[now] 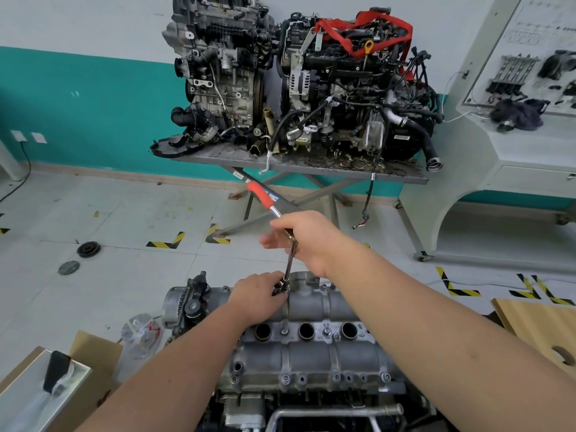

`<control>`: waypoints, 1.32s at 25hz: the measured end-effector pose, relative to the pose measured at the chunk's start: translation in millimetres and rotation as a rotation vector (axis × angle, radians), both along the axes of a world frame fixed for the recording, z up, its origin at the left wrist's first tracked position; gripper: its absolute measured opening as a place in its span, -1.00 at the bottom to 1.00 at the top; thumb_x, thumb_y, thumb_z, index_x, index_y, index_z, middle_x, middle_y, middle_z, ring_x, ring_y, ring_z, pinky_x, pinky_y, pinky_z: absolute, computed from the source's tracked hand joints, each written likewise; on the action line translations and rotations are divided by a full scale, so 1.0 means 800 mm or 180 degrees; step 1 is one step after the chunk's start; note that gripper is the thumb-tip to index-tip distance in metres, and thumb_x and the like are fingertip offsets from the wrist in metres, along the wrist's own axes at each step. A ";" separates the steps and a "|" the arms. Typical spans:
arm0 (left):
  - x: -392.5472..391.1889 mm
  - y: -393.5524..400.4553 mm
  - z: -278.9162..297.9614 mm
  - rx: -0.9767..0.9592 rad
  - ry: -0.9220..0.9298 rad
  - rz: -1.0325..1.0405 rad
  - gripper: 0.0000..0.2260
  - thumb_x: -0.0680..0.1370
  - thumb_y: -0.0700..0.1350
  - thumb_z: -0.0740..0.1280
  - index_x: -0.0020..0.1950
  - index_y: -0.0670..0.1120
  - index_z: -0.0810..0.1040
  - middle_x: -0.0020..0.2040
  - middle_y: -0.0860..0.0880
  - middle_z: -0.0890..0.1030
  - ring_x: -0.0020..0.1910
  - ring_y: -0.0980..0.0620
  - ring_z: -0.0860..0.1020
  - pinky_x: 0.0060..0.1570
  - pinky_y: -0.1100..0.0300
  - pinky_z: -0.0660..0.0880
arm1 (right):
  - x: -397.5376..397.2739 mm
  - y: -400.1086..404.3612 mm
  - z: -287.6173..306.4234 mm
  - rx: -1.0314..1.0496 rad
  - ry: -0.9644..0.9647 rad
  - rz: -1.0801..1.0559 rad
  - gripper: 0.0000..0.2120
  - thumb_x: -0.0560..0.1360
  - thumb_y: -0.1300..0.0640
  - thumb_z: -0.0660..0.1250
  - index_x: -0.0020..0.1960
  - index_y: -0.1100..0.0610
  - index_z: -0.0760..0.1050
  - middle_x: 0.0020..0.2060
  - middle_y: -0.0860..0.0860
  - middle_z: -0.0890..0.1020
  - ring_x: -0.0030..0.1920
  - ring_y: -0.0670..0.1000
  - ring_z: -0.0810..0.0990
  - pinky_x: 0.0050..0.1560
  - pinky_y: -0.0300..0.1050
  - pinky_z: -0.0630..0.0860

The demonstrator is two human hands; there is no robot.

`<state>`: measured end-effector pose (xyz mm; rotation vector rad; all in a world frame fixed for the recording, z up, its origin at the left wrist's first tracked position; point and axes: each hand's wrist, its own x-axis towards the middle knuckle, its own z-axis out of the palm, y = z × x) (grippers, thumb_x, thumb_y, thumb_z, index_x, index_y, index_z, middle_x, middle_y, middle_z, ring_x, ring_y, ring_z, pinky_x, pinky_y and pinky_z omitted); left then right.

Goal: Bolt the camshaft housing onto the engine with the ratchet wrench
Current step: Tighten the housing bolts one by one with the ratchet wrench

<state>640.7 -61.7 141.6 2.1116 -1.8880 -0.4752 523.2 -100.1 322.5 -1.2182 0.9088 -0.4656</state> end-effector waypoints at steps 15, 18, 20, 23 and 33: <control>-0.004 0.002 0.005 0.0177 0.0040 0.0097 -0.87 0.58 0.10 0.24 -0.08 0.08 0.45 -0.16 0.01 0.60 -0.03 -0.17 0.58 -0.14 0.09 0.41 | 0.004 0.012 -0.092 -0.3302 -0.0401 -0.0692 -0.69 0.60 0.19 0.30 0.28 -0.08 0.57 0.39 0.02 0.48 0.39 -0.05 0.45 0.38 -0.08 0.40; -0.005 0.002 0.007 -0.0015 0.0327 0.0074 -0.78 0.58 0.02 0.26 0.15 -0.05 0.51 -0.06 -0.04 0.61 0.00 -0.17 0.57 -0.09 0.10 0.49 | -0.004 -0.003 -0.092 -0.5545 0.0695 -0.0144 -0.66 0.39 0.42 0.35 0.10 0.19 0.66 0.21 0.18 0.63 0.22 0.29 0.57 0.21 0.12 0.52; -0.006 0.002 0.010 0.0178 0.0123 0.0066 -0.85 0.58 0.03 0.20 -0.05 0.00 0.49 -0.18 0.02 0.59 -0.14 -0.10 0.56 -0.25 0.15 0.44 | -0.006 0.001 -0.079 -0.6081 0.1541 0.0085 -0.72 0.47 0.25 0.31 0.16 0.20 0.62 0.04 0.16 0.65 0.06 0.25 0.61 0.13 0.11 0.52; -0.004 -0.001 0.010 0.0351 -0.0169 0.0069 -0.76 0.59 0.08 0.13 0.04 -0.04 0.48 0.01 -0.06 0.64 -0.03 -0.14 0.57 -0.08 0.04 0.48 | 0.001 0.015 -0.053 -0.5611 0.2909 0.0615 -0.48 0.63 -0.15 -0.01 0.43 0.10 0.40 0.05 0.09 0.56 0.01 0.17 0.55 0.12 0.10 0.43; 0.000 -0.007 0.004 0.0501 -0.0075 0.0037 -0.68 0.59 0.14 0.20 0.31 0.11 0.45 0.17 -0.04 0.61 0.18 -0.14 0.52 0.15 0.01 0.46 | 0.019 0.003 -0.007 -0.0301 0.0498 -0.0407 -0.90 0.66 0.16 0.10 0.01 0.12 0.36 -0.34 0.06 0.71 -0.27 0.01 0.72 -0.36 -0.25 0.49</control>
